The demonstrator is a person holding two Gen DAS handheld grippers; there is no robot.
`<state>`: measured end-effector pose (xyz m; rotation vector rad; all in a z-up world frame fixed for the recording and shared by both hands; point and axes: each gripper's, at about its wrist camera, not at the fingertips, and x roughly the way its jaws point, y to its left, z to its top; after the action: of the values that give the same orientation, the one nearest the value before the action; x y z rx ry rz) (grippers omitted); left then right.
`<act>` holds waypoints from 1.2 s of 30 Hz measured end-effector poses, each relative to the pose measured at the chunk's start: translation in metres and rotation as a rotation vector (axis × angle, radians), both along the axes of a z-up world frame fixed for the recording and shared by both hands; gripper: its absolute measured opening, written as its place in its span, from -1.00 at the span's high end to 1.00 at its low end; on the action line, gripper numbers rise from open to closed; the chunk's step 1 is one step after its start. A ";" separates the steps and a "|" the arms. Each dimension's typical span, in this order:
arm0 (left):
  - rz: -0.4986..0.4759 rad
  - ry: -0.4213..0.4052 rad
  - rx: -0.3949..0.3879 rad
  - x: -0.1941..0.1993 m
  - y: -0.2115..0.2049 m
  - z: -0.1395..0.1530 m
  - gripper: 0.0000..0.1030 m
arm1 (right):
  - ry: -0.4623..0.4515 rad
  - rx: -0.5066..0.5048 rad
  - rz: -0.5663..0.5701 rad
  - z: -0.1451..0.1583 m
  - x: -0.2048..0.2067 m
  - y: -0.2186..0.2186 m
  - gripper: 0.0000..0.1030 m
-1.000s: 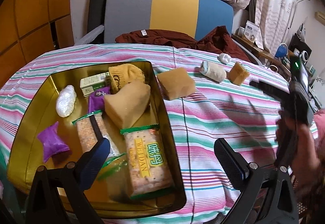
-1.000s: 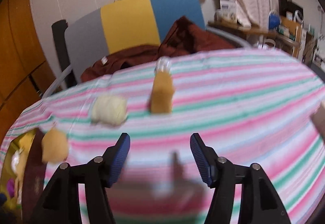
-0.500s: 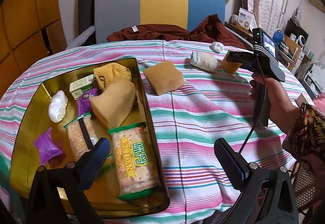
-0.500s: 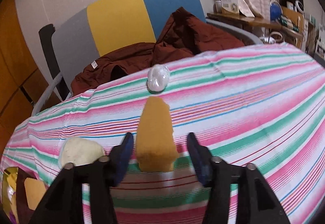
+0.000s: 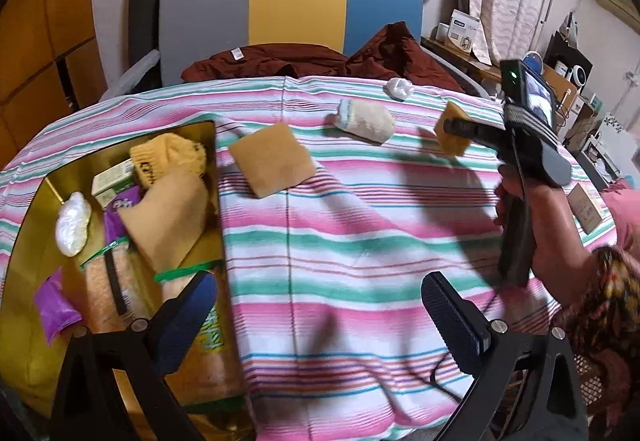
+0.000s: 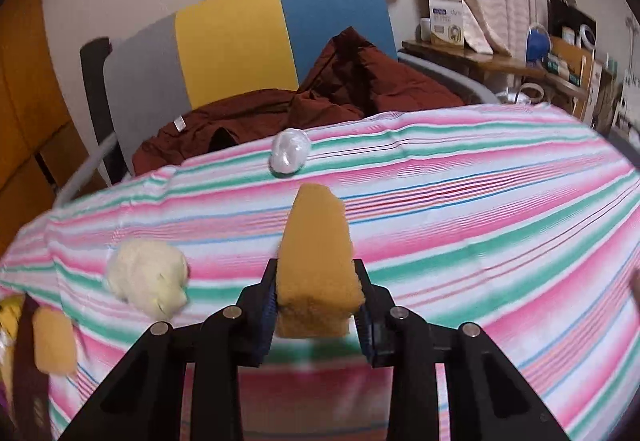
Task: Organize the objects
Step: 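Grasp the beige knitted pouch with the left gripper while the right holds the sponge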
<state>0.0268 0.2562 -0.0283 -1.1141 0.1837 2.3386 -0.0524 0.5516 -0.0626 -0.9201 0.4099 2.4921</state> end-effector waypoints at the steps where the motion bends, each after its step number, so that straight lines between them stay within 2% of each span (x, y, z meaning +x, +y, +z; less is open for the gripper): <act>1: -0.003 -0.004 0.006 -0.002 0.003 0.000 -1.00 | -0.006 0.012 0.001 0.000 0.004 0.000 0.36; 8: -0.002 -0.029 0.047 -0.025 0.030 0.008 -1.00 | 0.002 0.003 -0.008 -0.008 0.019 0.004 0.36; 16: 0.036 0.017 0.006 -0.074 0.082 0.009 -1.00 | 0.026 0.022 -0.015 -0.010 0.023 0.001 0.36; 21: 0.027 0.035 -0.025 -0.105 0.115 0.000 -1.00 | 0.026 0.014 -0.031 -0.012 0.024 0.004 0.36; 25: 0.002 0.028 -0.066 -0.125 0.140 -0.011 -1.00 | 0.032 0.028 -0.034 -0.012 0.025 0.002 0.36; 30: -0.031 0.060 -0.129 -0.147 0.167 -0.026 -1.00 | 0.038 0.028 -0.054 -0.013 0.028 0.004 0.36; 36: -0.057 0.049 -0.123 -0.168 0.188 -0.040 -0.94 | 0.041 0.041 -0.062 -0.014 0.028 0.003 0.36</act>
<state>-0.1415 0.4441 -0.0687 -1.0952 0.3772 2.3313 -0.0247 0.5541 -0.0765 -0.8286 0.3927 2.4571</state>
